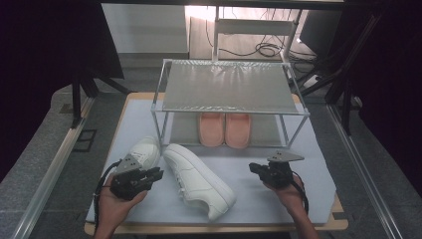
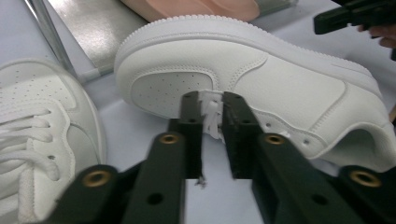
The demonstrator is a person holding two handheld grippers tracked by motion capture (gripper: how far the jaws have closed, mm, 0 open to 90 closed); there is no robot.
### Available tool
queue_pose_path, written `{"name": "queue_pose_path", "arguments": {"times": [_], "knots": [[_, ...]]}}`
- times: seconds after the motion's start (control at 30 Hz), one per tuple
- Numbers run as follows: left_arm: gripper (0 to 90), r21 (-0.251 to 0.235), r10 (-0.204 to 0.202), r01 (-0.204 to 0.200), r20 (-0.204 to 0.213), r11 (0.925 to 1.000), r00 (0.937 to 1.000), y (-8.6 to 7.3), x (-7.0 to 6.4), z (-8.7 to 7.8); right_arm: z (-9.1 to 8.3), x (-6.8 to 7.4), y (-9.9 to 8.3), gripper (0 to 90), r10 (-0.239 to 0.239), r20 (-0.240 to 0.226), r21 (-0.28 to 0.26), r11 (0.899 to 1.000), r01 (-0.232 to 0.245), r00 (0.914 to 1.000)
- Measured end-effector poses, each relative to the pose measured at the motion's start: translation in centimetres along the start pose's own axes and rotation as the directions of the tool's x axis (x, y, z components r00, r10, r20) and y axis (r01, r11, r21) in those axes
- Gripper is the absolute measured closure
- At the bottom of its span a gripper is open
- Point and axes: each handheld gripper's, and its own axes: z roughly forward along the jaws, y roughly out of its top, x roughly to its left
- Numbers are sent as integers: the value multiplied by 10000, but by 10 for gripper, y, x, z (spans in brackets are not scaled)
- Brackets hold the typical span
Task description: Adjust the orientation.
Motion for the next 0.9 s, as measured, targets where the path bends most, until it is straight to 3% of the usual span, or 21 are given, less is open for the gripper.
{"name": "queue_pose_path", "arguments": {"times": [0.2,0.47,0.57,0.77,0.9], "knots": [[689,87,-12,12,17,10000,10000,-1,1,1,-3,36,12,900,-924,-866,-124,9957,916,9920],[602,138,-79,79,-47,9999,10000,-3,2,1,-5,84,21,900,-1793,-2185,-408,9838,1746,9592],[583,149,-100,101,-62,9998,9999,-3,2,1,-2,93,21,900,-1785,-2636,-433,9839,1732,9480],[553,133,-155,157,-135,9998,9998,-4,3,1,1,96,19,900,-1708,-2766,-368,9852,1672,9457],[551,149,-103,105,-133,9998,9999,-3,2,1,-1,105,20,900,-1795,-2969,-491,9837,1727,9379]]}}
